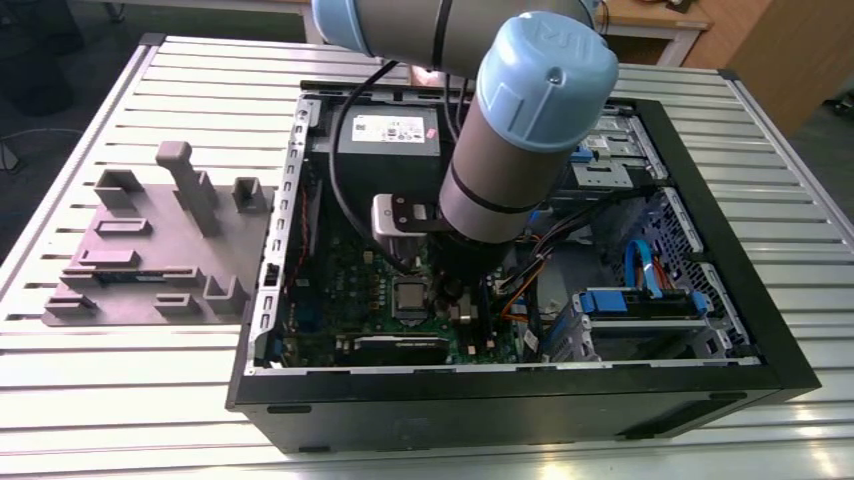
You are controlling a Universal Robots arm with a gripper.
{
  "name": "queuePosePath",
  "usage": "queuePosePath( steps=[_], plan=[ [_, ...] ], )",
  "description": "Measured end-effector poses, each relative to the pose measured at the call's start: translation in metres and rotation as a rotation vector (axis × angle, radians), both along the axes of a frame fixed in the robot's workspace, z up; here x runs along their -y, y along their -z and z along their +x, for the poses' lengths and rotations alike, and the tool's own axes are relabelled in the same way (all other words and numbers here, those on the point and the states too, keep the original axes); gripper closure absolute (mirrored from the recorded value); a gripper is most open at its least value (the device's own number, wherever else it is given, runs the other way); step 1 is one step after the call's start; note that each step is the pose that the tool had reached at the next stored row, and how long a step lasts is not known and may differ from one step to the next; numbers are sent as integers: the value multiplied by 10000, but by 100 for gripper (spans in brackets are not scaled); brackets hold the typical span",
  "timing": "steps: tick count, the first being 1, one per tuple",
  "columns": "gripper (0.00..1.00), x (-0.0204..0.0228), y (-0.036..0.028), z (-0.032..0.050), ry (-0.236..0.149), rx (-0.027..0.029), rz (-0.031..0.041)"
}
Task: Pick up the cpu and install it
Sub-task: 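Install the first cpu locking lever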
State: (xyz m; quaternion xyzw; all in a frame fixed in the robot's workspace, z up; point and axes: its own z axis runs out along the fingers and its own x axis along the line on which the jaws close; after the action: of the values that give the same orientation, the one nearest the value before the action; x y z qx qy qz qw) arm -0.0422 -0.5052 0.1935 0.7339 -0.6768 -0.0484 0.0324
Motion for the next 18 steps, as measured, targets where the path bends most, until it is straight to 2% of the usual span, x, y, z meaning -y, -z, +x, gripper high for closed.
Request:
queuePosePath(
  steps=[14, 16, 18],
  plan=[
    [89, 0, 43, 44, -99, 3, 0],
    [89, 0, 50, 45, -116, 23, 1],
    [89, 0, 57, 46, -143, 71, 3]
  ],
)
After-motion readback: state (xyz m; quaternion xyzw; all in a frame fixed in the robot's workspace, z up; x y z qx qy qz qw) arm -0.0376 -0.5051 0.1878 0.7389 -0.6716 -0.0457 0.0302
